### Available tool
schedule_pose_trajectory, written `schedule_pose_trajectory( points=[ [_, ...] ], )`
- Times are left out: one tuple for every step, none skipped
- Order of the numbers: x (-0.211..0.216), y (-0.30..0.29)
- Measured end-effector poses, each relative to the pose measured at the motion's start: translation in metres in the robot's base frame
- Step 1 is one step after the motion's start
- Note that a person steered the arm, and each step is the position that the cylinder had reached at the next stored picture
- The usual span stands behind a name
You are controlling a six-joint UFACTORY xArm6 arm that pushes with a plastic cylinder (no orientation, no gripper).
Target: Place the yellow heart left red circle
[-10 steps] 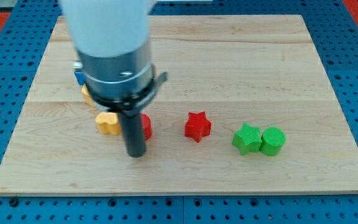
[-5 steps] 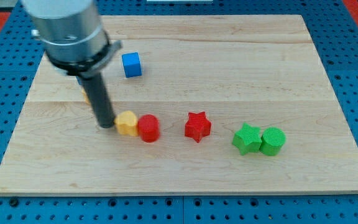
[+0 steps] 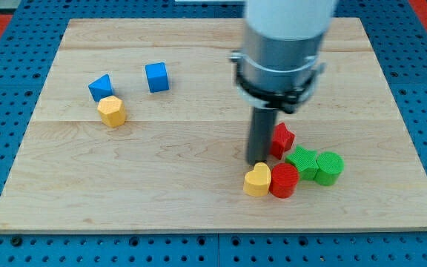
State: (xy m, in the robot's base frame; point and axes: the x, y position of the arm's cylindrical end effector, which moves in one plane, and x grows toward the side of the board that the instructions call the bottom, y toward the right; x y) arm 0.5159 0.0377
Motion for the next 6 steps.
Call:
schedule_pose_trajectory(
  points=[
    [0.000, -0.097],
    [-0.015, -0.239],
    [-0.059, -0.337],
    [-0.113, -0.341],
    [-0.135, -0.298],
    [-0.143, -0.243]
  ],
)
